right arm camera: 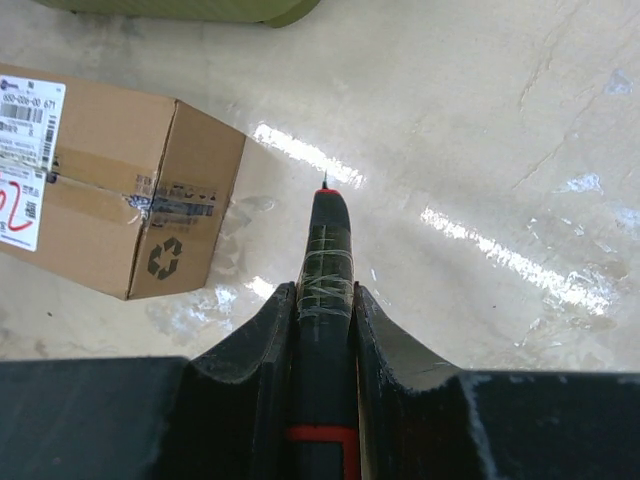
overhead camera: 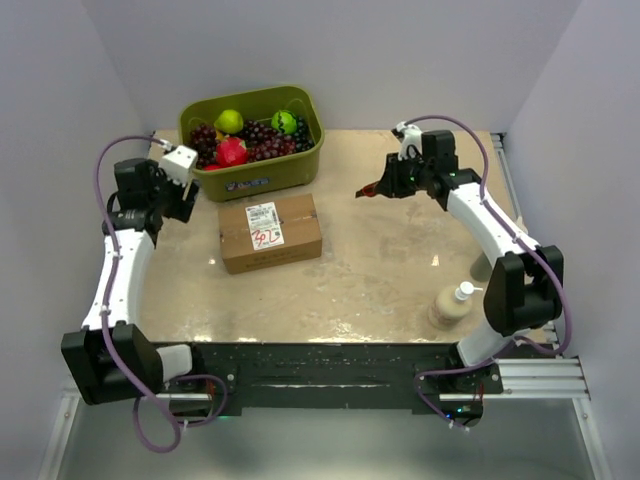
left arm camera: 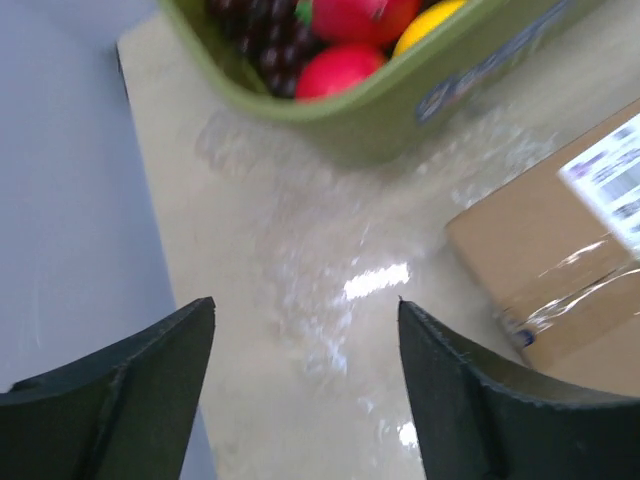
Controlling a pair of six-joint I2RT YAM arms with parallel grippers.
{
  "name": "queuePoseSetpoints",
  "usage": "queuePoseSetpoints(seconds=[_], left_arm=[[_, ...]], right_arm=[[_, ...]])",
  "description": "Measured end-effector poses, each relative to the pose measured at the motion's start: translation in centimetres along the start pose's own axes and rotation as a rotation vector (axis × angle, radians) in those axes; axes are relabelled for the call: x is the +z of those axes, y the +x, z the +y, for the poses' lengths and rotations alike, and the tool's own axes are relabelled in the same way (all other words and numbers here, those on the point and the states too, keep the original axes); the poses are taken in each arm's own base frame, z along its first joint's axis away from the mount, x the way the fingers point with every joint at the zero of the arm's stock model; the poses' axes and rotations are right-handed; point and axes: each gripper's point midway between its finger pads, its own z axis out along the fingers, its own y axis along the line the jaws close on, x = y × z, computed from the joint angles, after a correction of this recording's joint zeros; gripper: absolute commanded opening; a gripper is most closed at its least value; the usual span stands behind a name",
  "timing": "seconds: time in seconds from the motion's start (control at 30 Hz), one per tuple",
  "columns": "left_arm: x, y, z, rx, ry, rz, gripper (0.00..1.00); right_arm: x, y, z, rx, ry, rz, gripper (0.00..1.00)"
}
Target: Unpack the express box
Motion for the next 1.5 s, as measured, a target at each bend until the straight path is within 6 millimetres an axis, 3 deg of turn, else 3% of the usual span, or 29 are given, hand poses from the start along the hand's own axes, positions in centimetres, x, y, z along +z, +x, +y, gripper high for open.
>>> queuePoseSetpoints(seconds=[0.1,0.27,0.37,0.47,0.6,0.73,0.87,0.93,1.03,1.13,1.23,1.37,1.5], left_arm=[[1.0,3.7,-0.5,-0.037,0.018,0.09,0.62],[2.1,10.4,-6.6,-0.037,0.224,0.19,0.62],[1.8,12.1,-9.6,-0.009,0.361,0.195,0.63],[1.4,11.5,-12.0,0.056,0.461,0.142,0.66],[-0.3,8.3,-16.7,0.206,0.6,0.011,0.67],[-2.8,6.8,-21.7,0.282,0.77,-0.071,0.69],[-4.6,5.9,-25.1,0.318,0.903,-0.119,0.73],[-4.9,4.9,-25.1,0.321,0.904,-0.13,0.76],[-4.5,1.4,-23.6,0.319,0.83,-0.195,0.77],[-3.8,-2.6,-21.2,0.285,0.72,-0.265,0.75],[-2.0,-4.4,-18.5,0.232,0.591,-0.277,0.74],[0.8,-3.6,-15.2,0.167,0.437,-0.215,0.74],[2.8,-1.3,-13.1,0.134,0.331,-0.135,0.72]], right_arm=[[0.5,0.1,1.1,-0.051,-0.008,0.003,0.0],[2.6,0.5,3.0,-0.096,-0.05,0.026,0.0],[4.5,1.3,3.9,-0.115,-0.066,0.055,0.0],[6.0,2.1,5.1,-0.137,-0.088,0.082,0.0],[7.6,2.9,6.8,-0.169,-0.115,0.104,0.0],[8.4,2.2,6.6,-0.215,-0.083,0.086,0.0],[8.4,1.5,6.8,-0.248,-0.076,0.07,0.0],[8.3,0.9,6.5,-0.278,-0.055,0.058,0.0],[6.9,0.0,5.7,-0.318,0.001,0.044,0.0],[3.8,-1.9,4.9,-0.353,0.069,-0.004,0.0],[-1.1,-3.0,4.9,-0.383,0.115,-0.054,0.0],[-6.2,-2.6,5.6,-0.42,0.128,-0.082,0.0],[-7.8,0.3,5.6,-0.428,0.115,-0.014,0.0]])
